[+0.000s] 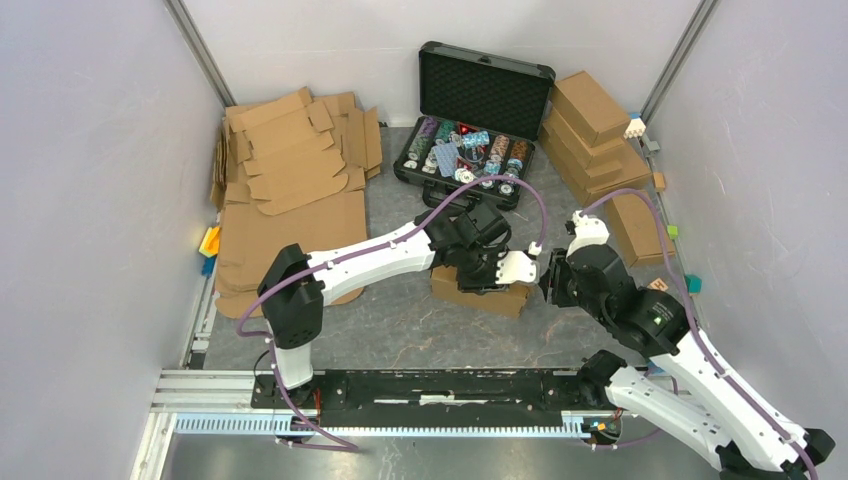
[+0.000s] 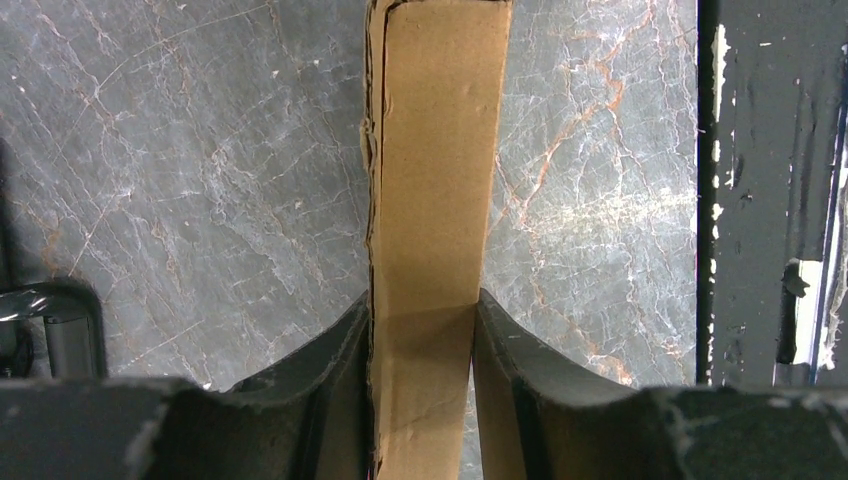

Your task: Fold the paper box

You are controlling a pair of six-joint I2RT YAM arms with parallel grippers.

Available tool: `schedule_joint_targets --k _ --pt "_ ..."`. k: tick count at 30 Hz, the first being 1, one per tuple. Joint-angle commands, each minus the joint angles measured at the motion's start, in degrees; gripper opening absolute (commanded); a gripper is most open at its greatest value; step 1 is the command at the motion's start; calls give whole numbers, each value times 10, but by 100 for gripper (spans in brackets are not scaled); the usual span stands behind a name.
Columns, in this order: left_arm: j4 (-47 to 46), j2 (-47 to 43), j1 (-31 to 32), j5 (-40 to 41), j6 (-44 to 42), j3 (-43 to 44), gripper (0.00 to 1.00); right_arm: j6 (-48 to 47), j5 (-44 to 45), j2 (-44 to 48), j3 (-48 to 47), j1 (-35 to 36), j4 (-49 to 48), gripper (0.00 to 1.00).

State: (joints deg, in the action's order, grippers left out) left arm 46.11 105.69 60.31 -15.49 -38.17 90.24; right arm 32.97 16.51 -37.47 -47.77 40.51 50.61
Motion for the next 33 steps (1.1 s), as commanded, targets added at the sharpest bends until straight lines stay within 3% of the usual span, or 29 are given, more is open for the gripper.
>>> schedule_joint_targets --k 1,7,13,17,22,23,24,27,33 --pt "15 -4 3 51 44 5 43 -39 45 -12 -3 3 -26 35" --pt "56 -2 2 129 98 20 43 -48 69 -8 43 2 -155 34" --pt "29 -8 -6 144 114 -6 43 -45 43 -45 89 -30 -235 30" --pt "36 -3 -14 153 135 2 43 -85 -44 -33 122 -104 -283 27" --pt "49 8 -32 164 157 12 43 -112 -351 -57 195 -317 -395 16" --pt "48 11 -35 164 159 13 43 -104 -385 -67 210 -346 -421 8" --pt "48 13 -38 164 161 14 42 -99 -416 -75 225 -354 -453 7" --pt "48 22 -42 164 160 15 42 -92 -421 -71 262 -355 -535 10" --pt "48 36 -46 176 161 20 43 -117 -406 -42 287 -354 -589 6"
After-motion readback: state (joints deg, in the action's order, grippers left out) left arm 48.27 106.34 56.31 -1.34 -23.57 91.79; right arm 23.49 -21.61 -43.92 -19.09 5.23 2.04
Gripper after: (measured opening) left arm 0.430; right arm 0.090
